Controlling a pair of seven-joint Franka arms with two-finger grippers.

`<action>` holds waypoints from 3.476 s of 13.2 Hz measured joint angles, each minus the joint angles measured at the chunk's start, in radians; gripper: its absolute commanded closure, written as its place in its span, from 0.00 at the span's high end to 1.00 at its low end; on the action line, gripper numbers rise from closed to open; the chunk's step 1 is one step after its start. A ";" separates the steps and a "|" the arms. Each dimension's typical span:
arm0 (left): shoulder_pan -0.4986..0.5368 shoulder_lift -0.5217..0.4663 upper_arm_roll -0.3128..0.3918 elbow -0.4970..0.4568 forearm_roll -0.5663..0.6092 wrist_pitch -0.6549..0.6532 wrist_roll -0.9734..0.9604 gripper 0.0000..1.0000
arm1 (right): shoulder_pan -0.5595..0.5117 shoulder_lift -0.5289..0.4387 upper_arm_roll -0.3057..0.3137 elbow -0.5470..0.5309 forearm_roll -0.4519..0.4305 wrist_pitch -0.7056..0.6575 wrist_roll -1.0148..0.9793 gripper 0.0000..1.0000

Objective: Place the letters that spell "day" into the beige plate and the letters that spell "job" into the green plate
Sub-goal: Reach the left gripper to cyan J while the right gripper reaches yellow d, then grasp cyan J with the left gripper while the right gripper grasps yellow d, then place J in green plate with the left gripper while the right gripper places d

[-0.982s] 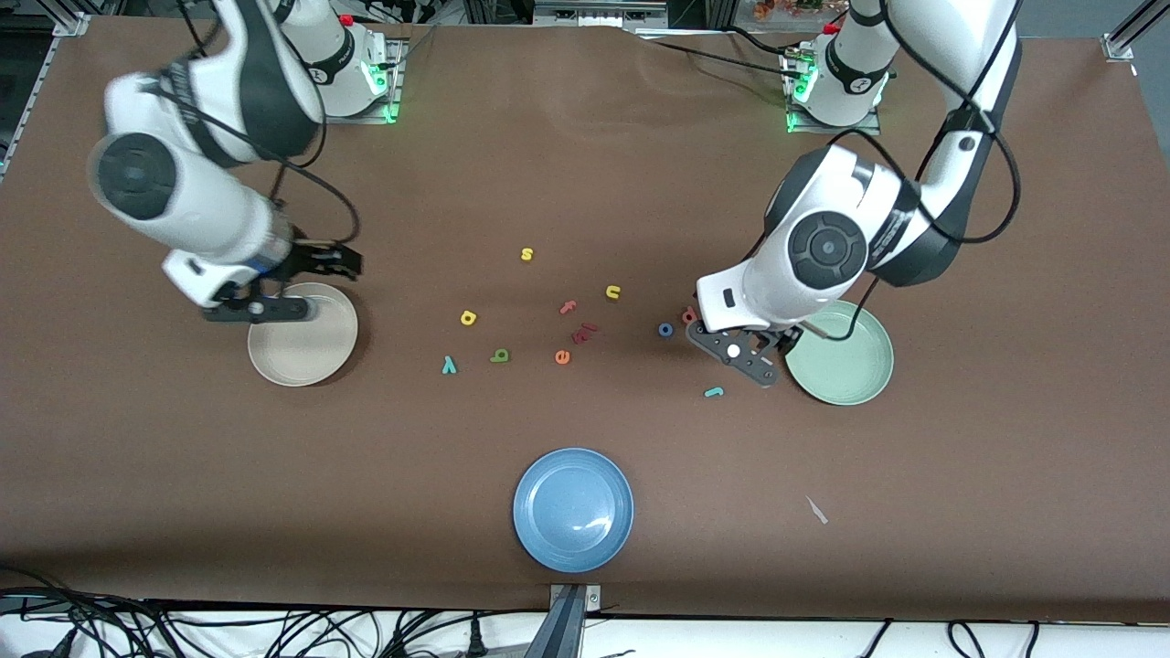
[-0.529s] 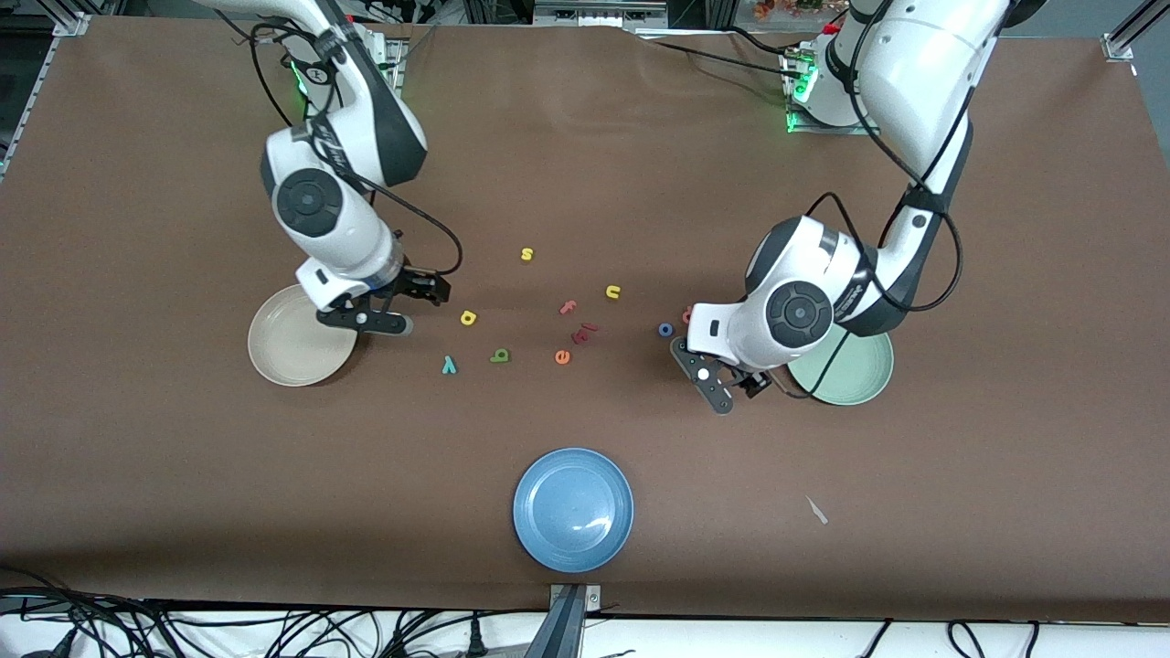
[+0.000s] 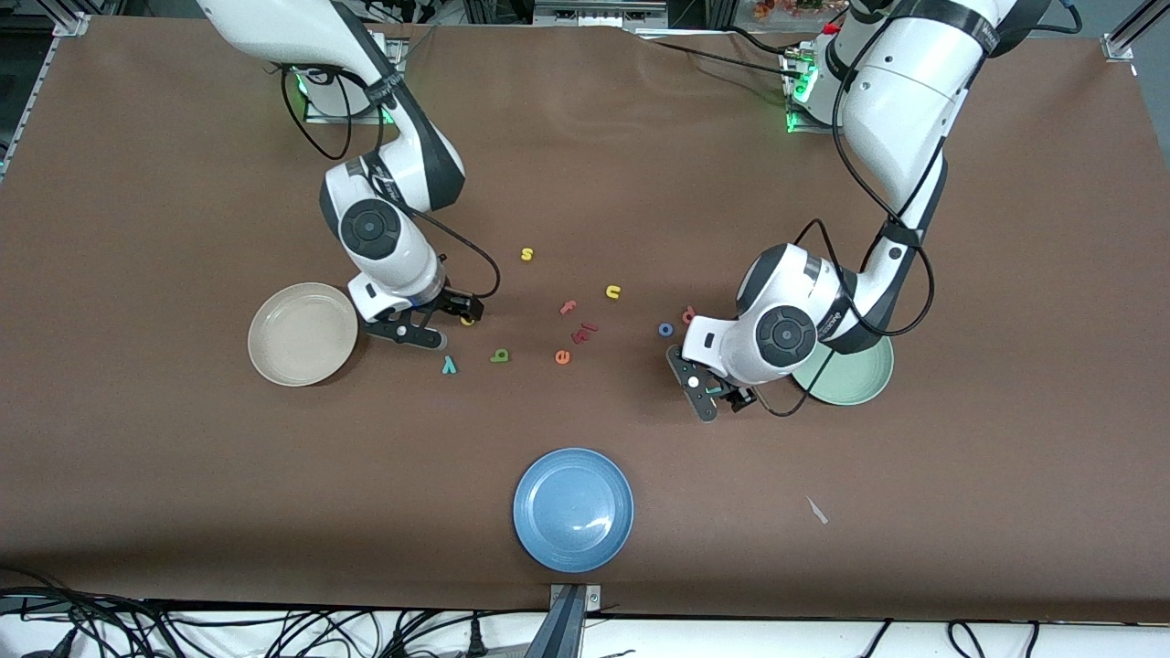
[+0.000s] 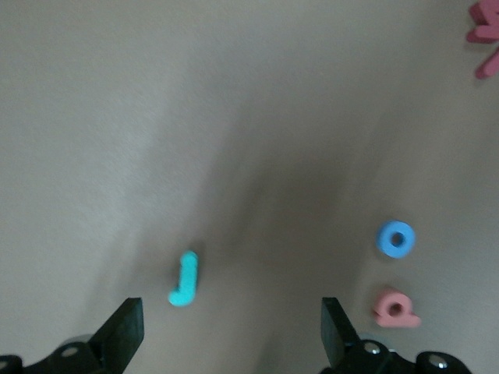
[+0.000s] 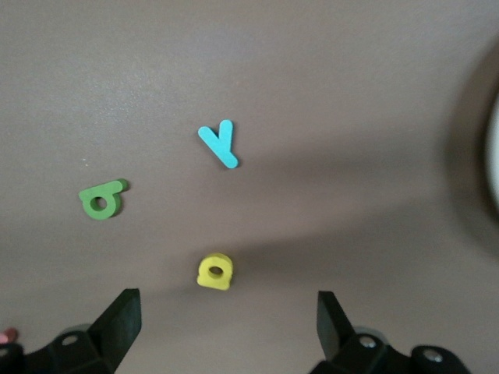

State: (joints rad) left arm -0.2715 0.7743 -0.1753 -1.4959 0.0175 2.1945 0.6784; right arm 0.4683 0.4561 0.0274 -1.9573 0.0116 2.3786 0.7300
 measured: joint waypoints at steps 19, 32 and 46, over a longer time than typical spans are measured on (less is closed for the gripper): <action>0.021 0.054 0.000 0.015 0.000 0.094 0.136 0.00 | 0.024 0.127 0.011 0.001 0.000 0.149 0.103 0.60; 0.194 -0.343 0.009 -0.352 0.104 -0.227 0.137 0.00 | 0.023 0.122 0.011 0.002 0.000 0.139 0.103 0.23; 0.248 -0.344 -0.005 -0.522 0.130 0.056 0.133 1.00 | -0.017 0.041 -0.126 0.124 0.000 -0.160 -0.249 0.04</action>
State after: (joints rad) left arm -0.0234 0.4299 -0.1802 -2.0181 0.1478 2.2504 0.8118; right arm 0.4516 0.4966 -0.0981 -1.8333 0.0116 2.2186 0.4810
